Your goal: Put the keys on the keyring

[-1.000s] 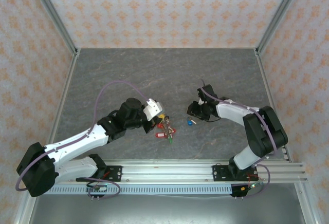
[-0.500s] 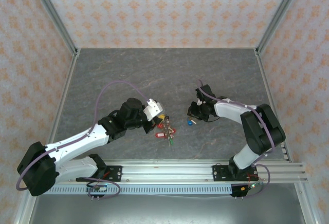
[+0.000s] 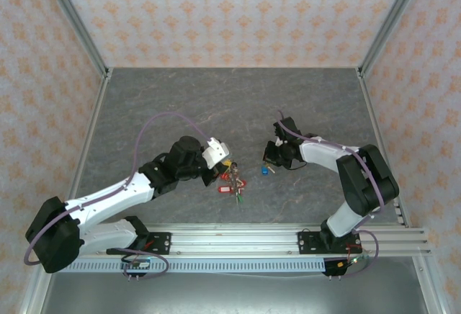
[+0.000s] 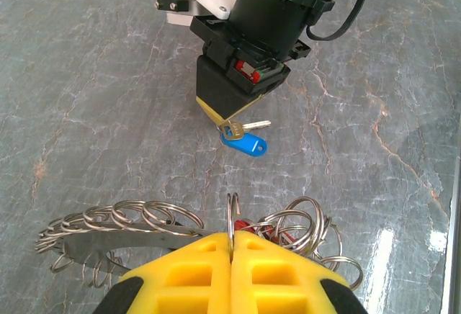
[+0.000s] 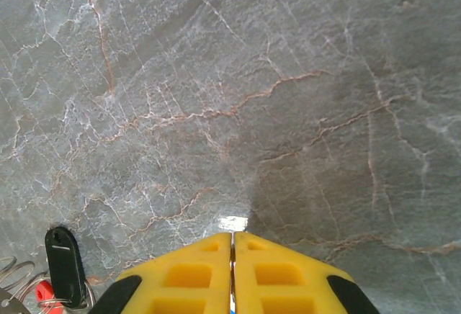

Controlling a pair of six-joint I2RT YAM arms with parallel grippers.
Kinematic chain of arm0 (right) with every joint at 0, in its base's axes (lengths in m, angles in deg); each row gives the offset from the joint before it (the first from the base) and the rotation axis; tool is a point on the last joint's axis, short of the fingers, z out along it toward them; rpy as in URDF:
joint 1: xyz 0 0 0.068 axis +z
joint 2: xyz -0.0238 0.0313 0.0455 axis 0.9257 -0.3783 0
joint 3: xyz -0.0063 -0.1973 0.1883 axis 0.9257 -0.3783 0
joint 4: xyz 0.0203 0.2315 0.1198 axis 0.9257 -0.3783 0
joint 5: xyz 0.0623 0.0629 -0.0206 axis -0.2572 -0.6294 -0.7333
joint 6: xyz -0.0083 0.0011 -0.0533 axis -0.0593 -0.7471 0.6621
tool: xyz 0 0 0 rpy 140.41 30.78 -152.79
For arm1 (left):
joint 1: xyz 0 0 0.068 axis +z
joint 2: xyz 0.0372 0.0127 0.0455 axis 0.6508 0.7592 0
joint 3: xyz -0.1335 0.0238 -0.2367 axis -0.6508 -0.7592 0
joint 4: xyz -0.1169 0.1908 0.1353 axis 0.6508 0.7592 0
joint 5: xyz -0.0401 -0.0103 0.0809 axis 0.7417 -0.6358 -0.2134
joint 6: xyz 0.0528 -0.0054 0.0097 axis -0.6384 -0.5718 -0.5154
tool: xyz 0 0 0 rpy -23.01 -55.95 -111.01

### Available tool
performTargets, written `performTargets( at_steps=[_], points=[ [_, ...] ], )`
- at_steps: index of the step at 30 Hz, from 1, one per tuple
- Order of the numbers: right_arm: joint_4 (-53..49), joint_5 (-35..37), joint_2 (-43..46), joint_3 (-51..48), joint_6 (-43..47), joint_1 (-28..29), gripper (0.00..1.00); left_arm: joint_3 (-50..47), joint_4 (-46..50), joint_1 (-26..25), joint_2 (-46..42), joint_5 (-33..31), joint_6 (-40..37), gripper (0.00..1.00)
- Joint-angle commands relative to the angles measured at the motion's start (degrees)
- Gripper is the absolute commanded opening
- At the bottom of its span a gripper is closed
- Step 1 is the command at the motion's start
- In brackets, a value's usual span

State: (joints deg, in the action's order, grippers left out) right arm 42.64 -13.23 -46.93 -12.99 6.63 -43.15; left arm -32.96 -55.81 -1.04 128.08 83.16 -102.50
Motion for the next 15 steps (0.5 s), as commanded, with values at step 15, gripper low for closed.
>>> performTargets(
  at_steps=[15],
  points=[
    [-2.2,-1.1,-0.8,1.7,-0.6,0.5,0.12,3.0,-0.9,-0.5,1.4,0.8,0.1,0.00]
  ],
)
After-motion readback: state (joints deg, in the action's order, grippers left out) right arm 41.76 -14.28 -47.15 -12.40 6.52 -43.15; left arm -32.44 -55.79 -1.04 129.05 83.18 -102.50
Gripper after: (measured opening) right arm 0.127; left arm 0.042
